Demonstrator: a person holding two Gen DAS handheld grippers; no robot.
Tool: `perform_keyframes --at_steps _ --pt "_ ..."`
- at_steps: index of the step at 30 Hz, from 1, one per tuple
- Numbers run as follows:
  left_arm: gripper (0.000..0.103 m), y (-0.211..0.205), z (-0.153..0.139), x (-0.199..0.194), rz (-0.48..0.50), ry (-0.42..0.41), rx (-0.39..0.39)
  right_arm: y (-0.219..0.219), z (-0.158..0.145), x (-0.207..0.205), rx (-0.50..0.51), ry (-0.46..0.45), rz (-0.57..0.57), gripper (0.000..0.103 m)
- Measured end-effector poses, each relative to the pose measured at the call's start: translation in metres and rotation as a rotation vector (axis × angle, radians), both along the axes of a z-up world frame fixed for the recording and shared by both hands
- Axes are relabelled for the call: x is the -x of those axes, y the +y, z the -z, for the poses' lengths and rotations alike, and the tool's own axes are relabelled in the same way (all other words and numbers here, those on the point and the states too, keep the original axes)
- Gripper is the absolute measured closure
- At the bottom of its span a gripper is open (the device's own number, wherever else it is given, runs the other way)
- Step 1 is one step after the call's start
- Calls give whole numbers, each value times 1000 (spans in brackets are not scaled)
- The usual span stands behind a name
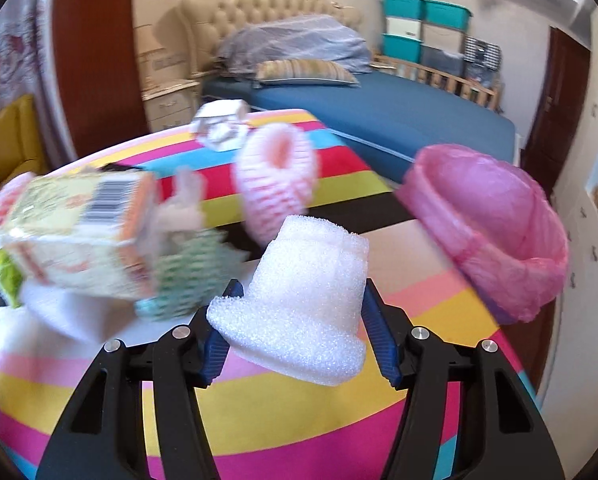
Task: Collect trash
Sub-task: 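Grasp the green-yellow plastic bag with the left tool while the right tool grasps a white foam block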
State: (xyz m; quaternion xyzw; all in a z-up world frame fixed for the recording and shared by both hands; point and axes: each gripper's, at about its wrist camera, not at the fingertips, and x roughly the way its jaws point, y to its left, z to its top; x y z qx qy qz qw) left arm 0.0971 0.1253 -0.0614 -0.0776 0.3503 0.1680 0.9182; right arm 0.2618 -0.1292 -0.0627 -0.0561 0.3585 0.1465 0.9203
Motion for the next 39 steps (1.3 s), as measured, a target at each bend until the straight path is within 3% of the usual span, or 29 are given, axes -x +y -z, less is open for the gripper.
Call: perform_keyframes --at_steps 5,12,15,17,21,28,39 --pt "5 0 5 -9 13 11 23 16 -3 18 -27 -3 -54 46" --pt "7 -6 8 -45 23 57 -83 24 -3 32 -46 -2 -94 46" --pt "20 -6 13 -58 35 77 -97 24 -1 34 -45 1 -99 46" --pt "43 -5 19 -61 54 99 -77 24 0 36 -47 4 -101 46" --pt "55 -11 17 -51 59 73 -96 24 0 41 -52 -3 -110 46" --pt "56 -14 6 -22 16 39 -104 28 -2 50 -64 -23 -137 46" --pt "56 -34 -34 12 0 -90 -204 17 -14 64 -110 -71 -139 46"
